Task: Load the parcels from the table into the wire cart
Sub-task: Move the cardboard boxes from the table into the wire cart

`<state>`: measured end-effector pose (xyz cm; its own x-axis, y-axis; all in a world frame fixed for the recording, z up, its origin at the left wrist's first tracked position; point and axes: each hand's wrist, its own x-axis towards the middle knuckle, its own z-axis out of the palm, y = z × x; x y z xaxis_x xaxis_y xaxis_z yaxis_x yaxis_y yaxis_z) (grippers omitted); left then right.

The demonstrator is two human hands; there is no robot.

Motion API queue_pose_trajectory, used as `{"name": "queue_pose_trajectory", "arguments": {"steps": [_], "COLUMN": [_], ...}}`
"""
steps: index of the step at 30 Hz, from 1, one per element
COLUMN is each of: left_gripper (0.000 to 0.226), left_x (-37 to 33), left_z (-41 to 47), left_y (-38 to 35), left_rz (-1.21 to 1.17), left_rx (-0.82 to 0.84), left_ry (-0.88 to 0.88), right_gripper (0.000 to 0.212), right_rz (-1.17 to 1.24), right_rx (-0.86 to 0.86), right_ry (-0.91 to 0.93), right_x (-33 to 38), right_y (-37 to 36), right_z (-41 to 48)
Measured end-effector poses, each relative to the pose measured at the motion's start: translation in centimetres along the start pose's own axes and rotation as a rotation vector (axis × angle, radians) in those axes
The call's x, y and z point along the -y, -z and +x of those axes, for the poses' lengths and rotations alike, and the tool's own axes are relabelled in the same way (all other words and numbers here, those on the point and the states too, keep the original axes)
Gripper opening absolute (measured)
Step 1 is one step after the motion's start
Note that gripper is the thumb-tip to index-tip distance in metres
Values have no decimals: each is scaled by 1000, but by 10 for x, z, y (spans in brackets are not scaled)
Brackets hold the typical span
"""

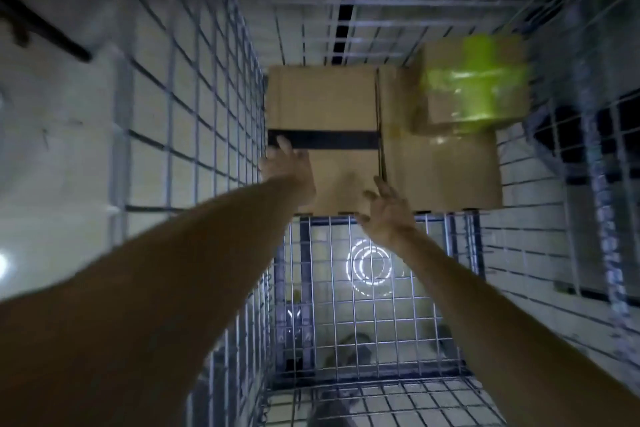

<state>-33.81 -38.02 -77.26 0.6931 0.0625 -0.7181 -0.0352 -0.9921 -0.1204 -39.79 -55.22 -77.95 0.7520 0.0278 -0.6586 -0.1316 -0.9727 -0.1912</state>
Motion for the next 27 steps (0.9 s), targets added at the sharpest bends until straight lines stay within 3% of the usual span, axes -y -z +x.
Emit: {"name": "queue_pose_trajectory", "arguments": {"steps": [5, 8, 13, 16, 21, 27], "left_gripper": [79, 74, 64, 65, 65, 68], "left_x": [27, 51, 91, 117, 151, 191], "left_z": [-122, -186, -273, -315, -386, -481], "left_y": [80, 135, 211, 245, 285, 322], "left_rz": [40, -89, -390, -470, -465, -390], "left_rx": [-31, -15, -145, -181, -328, -543], "left_ry": [-254, -327, -448, -511, -616, -591], "right_gripper": [66, 68, 67, 52, 54, 73], "right_rz": [242, 302, 353, 467, 511, 392], "right_rx": [-11, -42, -161, -158, -304, -434], "right_ry": [-151, -234, -310, -359, -292, -101], "right_x": [40, 69, 101, 115, 143, 172], "right_y": [90, 156, 232, 264, 290, 331], "right_z": [-119, -197, -309, -359, -422, -481]}}
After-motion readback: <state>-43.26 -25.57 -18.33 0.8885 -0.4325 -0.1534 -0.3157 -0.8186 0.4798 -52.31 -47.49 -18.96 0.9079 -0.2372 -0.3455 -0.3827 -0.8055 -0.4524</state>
